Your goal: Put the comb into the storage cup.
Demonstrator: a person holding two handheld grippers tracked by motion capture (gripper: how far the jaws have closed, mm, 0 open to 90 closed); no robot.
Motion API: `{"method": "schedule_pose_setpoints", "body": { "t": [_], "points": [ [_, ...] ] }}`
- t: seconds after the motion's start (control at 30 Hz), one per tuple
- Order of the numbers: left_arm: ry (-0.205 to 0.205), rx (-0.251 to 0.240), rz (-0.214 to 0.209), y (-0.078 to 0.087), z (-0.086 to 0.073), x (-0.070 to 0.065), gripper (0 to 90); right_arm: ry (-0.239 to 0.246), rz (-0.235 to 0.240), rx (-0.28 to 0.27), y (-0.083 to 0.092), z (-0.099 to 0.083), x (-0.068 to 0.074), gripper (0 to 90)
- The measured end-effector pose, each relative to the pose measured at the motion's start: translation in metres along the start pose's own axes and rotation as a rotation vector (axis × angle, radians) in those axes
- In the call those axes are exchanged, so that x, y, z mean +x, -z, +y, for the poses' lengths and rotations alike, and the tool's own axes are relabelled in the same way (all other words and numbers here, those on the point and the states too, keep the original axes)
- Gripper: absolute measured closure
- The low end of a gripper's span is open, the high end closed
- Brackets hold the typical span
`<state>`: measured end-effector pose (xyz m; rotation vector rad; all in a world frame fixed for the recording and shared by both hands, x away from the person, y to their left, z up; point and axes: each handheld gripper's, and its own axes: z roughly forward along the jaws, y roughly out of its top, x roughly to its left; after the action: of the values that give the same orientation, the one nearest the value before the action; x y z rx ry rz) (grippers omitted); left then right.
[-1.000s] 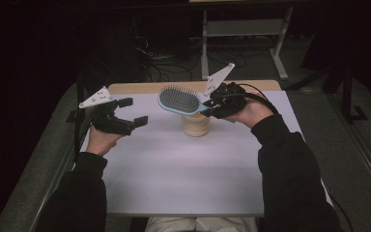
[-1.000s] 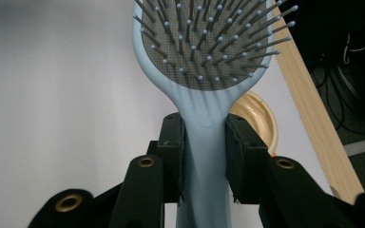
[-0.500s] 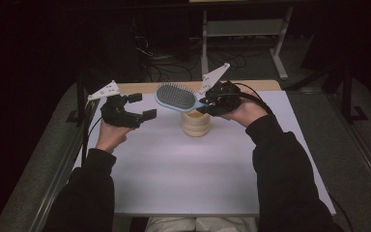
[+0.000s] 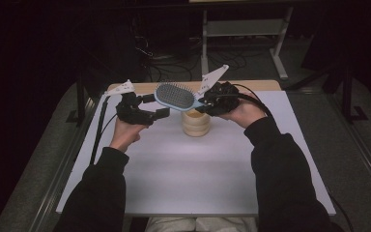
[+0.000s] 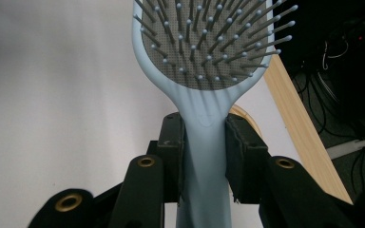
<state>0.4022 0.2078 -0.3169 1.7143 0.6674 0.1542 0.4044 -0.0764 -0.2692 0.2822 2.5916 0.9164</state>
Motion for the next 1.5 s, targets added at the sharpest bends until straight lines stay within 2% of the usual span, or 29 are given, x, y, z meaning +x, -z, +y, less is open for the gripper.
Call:
{"method": "schedule_pose_setpoints", "body": {
  "t": [0.13,0.27,0.4,0.5,0.57,0.63,0.7,0.77,0.83,0.9,0.97,1.0,1.1,1.17,1.27,1.43,1.5],
  "points": [
    [0.034,-0.028,-0.012,-0.004,0.002,0.0,0.0,-0.001,-0.003,0.0,-0.002,-0.001,0.0,68.9],
    [0.051,-0.041,0.019,-0.01,0.006,-0.001,0.1,0.002,-0.016,0.007,-0.004,0.0,0.001,68.9],
    [0.084,-0.076,0.011,-0.014,0.012,-0.001,2.1,0.002,-0.019,0.02,-0.007,-0.001,0.001,68.8],
    [0.095,-0.058,0.02,-0.019,0.013,-0.001,5.5,-0.001,-0.019,0.015,-0.009,-0.002,0.001,68.8],
    [0.126,-0.041,0.001,-0.024,0.012,0.0,5.6,-0.007,-0.02,0.01,-0.01,-0.002,0.001,68.8],
    [0.181,-0.048,-0.019,-0.03,0.01,-0.001,7.5,-0.001,-0.022,0.011,-0.012,-0.002,0.002,68.8],
    [0.186,-0.043,-0.005,-0.031,0.01,-0.002,14.9,0.002,-0.027,0.005,-0.012,-0.001,0.003,68.8],
    [0.205,-0.046,-0.004,-0.033,0.01,-0.003,16.5,0.004,-0.031,0.007,-0.011,-0.001,0.003,68.9],
    [0.259,-0.065,-0.026,-0.031,0.011,-0.001,26.0,0.001,-0.037,-0.002,-0.01,0.0,0.004,68.9],
    [0.303,-0.083,-0.049,-0.031,0.012,0.0,28.5,-0.002,-0.04,-0.007,-0.01,0.0,0.004,68.9],
    [0.351,-0.097,-0.072,-0.029,0.013,0.001,37.3,-0.01,-0.045,-0.014,-0.009,0.002,0.004,68.8],
    [0.354,-0.097,-0.082,-0.029,0.014,0.002,39.5,-0.013,-0.046,-0.011,-0.009,0.002,0.004,68.8],
    [0.327,-0.089,-0.076,-0.027,0.017,0.001,42.9,-0.012,-0.051,-0.003,-0.01,0.003,0.005,68.8],
    [0.302,-0.106,-0.071,-0.026,0.018,-0.002,49.2,-0.015,-0.058,0.007,-0.014,0.004,0.007,68.8],
    [0.264,-0.131,-0.059,-0.024,0.022,-0.007,53.1,-0.021,-0.057,0.007,-0.017,0.006,0.006,68.8],
    [0.153,-0.115,-0.031,-0.022,0.032,-0.015,55.3,-0.05,-0.049,-0.011,-0.017,0.008,0.003,67.0],
    [0.136,-0.111,-0.024,-0.02,0.036,-0.016,55.8,-0.06,-0.041,-0.018,-0.016,0.008,0.002,65.6]
  ]
}}
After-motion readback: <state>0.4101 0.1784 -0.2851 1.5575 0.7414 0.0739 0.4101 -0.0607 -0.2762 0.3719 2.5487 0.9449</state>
